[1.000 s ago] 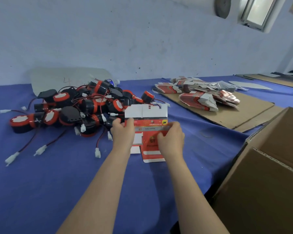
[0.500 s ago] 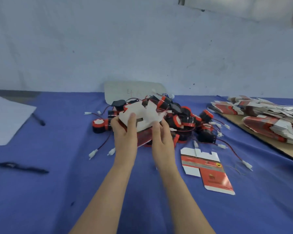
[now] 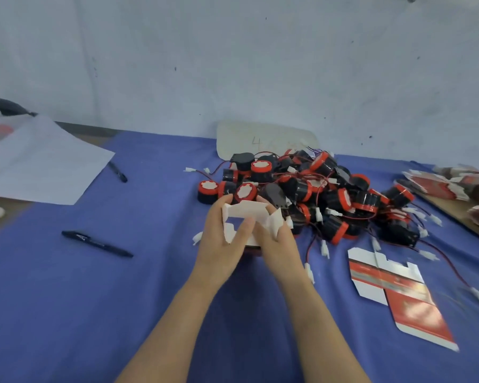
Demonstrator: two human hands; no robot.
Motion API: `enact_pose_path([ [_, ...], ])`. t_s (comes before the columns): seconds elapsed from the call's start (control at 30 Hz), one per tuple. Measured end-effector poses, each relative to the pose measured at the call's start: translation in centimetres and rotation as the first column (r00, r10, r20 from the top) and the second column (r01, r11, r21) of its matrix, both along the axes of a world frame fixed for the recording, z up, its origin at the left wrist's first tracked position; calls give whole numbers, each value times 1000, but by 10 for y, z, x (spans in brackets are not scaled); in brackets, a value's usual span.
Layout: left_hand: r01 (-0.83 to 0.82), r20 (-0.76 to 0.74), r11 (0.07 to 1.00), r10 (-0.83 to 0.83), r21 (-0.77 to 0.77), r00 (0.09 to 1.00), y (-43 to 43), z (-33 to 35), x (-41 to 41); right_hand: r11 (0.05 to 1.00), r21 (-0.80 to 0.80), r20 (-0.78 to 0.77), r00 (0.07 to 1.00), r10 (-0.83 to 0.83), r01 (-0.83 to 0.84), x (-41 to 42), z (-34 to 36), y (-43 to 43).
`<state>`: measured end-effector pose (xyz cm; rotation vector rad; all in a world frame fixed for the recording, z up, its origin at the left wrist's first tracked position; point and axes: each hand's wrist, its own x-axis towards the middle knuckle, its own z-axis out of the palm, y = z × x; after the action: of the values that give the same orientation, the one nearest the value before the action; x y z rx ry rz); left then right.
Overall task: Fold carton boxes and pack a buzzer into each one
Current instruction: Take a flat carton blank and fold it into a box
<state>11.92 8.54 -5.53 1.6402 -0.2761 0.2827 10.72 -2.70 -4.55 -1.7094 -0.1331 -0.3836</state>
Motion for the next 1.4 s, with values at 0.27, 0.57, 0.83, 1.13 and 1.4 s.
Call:
enact_pose_path([
  [0.27, 92, -101, 985, -107, -143, 989, -10, -3, -3, 978, -134, -11, 987, -162, 160, 4, -8, -8],
  [0.57, -43, 7, 998, 43, 36, 999, -8, -13, 1, 902, -117, 41, 910, -413, 415, 3, -9, -1],
  [0.83, -278, 105, 955, 267, 105, 958, -12, -12, 2, 888, -188, 386, 863, -326, 419, -14, 16, 15],
  [1.13, -290, 268, 877, 195, 383, 943, -17, -14, -10, 972, -210, -141, 980, -138, 106, -9, 20, 7],
  [1.4, -317, 260, 821, 214, 475, 942, -19, -14, -9, 952, -171, -56, 962, -266, 253, -6, 9, 16],
])
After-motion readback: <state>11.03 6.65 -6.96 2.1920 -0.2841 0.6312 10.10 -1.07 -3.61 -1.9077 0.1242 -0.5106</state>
